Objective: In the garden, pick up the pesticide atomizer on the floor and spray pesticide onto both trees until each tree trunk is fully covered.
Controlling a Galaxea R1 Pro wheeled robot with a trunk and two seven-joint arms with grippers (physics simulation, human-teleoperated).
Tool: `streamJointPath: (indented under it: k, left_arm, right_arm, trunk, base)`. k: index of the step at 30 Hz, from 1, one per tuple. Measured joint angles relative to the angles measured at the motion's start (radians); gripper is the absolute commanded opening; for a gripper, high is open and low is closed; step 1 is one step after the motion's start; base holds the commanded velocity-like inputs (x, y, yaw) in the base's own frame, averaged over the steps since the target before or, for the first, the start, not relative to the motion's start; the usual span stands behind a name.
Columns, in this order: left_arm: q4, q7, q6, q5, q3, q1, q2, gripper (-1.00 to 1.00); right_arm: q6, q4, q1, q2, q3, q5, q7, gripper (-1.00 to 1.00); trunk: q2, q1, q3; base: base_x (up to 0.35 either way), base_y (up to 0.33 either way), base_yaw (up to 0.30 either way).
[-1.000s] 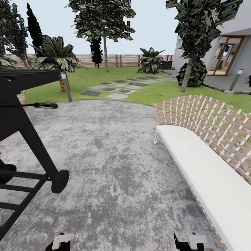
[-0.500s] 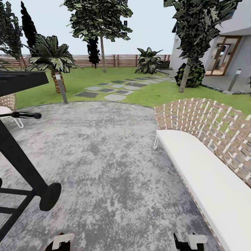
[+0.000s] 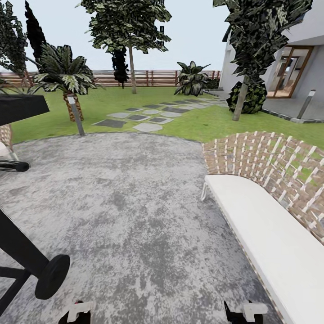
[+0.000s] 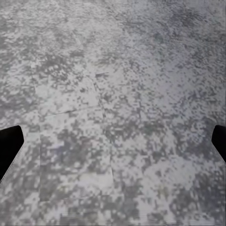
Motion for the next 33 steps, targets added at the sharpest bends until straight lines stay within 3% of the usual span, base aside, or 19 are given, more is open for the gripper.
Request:
streamJointPath:
  k: [12,33]
  left_arm:
    - [0.0,0.0,0.0,0.0,0.0,0.0,0.0,-1.0]
    - [0.0,0.0,0.0,0.0,0.0,0.0,0.0,-1.0]
  right_arm:
    - [0.0,0.0,0.0,0.0,0.001,0.0,0.0,1.0]
    - [0.0,0.0,0.0,0.0,0.001,0.0,0.0,1.0]
  trunk:
    - [0.0,0.0,0.002]
    - [0.0,0.0,0.032]
  base:
    - [0.338,0.0,0.0]
    - [0.338,0.0,0.0]
